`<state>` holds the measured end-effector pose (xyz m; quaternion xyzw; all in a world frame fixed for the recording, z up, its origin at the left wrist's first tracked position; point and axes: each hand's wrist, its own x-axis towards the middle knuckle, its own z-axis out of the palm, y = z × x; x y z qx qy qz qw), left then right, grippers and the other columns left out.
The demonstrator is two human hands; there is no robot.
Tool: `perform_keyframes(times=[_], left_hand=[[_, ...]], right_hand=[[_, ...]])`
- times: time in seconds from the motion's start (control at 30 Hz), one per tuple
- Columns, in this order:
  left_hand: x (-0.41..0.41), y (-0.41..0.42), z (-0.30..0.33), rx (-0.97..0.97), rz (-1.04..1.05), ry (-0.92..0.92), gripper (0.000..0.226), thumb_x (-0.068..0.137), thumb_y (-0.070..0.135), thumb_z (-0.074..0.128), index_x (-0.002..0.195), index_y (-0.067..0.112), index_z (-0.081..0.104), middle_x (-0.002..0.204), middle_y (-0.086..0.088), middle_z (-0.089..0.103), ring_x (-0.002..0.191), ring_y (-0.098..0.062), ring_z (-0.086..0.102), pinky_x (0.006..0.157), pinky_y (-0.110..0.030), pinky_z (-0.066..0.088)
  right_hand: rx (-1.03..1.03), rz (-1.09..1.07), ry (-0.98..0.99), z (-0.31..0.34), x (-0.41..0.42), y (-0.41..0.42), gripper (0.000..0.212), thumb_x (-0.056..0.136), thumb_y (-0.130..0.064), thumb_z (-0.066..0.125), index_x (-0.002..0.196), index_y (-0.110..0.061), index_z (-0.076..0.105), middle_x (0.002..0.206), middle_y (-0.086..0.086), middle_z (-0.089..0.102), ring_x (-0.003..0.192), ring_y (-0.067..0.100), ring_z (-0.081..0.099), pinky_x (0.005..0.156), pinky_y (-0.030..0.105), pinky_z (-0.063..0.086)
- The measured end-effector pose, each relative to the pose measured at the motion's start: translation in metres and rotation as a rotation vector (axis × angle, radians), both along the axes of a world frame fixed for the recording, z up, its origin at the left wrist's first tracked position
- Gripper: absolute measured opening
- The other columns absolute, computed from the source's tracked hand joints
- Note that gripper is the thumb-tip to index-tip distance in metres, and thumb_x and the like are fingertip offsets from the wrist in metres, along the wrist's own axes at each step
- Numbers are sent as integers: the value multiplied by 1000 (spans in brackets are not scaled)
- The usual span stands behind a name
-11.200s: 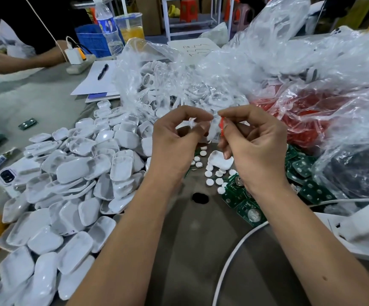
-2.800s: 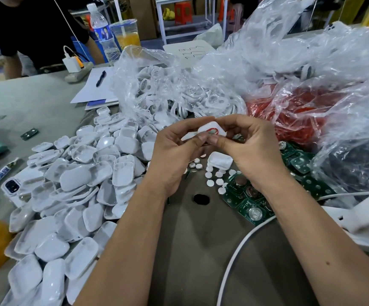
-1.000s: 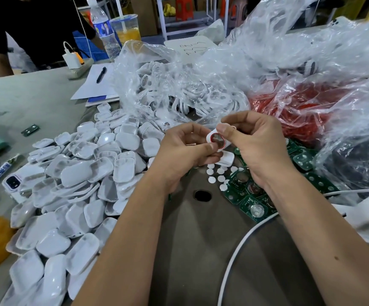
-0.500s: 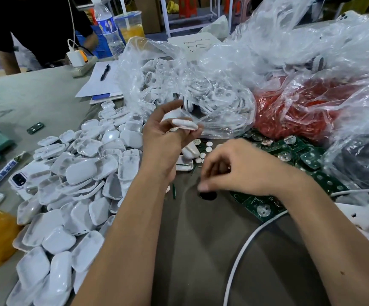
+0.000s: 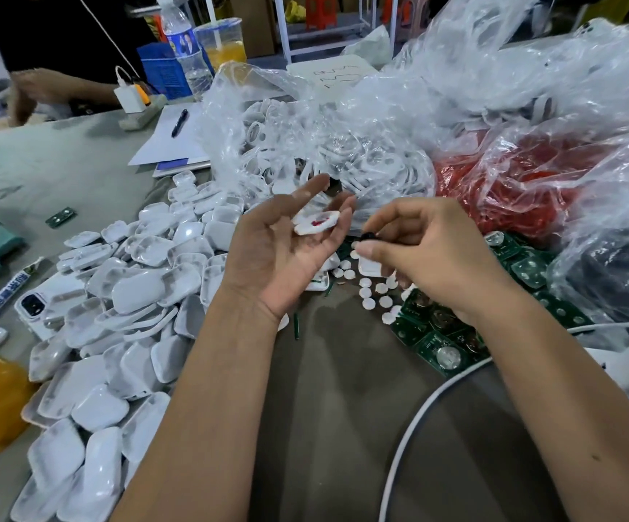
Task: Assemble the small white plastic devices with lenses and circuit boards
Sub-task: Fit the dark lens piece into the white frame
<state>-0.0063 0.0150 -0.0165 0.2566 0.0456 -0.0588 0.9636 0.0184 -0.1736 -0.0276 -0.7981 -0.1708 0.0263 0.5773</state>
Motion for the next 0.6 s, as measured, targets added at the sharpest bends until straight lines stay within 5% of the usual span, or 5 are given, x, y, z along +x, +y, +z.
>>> perform_keyframes(times=[0.17,0.3,0.43,0.6], left_hand=[[7,-5,-3,186,98,-1,54,86,-29,31,133,-13,52,130,-40,58,115,-47,67,103,-43,53],[8,-9,-9,440,128,-28,42,93,-27,36,127,-11,54,119,-32,69,106,-39,72,98,-40,57],[6,-15,-12,681,159,-51,31,98,-19,46,112,1,65,110,-24,73,94,-29,76,85,-31,62],[5,-15,-12,852,205,-77,28,101,-8,50,99,10,72,99,-12,71,68,-19,70,63,-23,56]], right_hand=[[334,-110,193,0,2,0,16,90,2,75,96,-12,81,76,5,78,63,10,70,58,19,56],[490,-102,254,2,-1,3,21,88,11,72,99,-5,77,83,11,79,71,18,76,64,22,60],[505,-99,214,2,-2,3,21,86,12,74,99,-3,75,83,14,79,73,22,78,65,24,62],[357,-108,-70,2,-2,7,25,78,10,83,84,-15,78,84,1,81,78,15,79,70,21,61]])
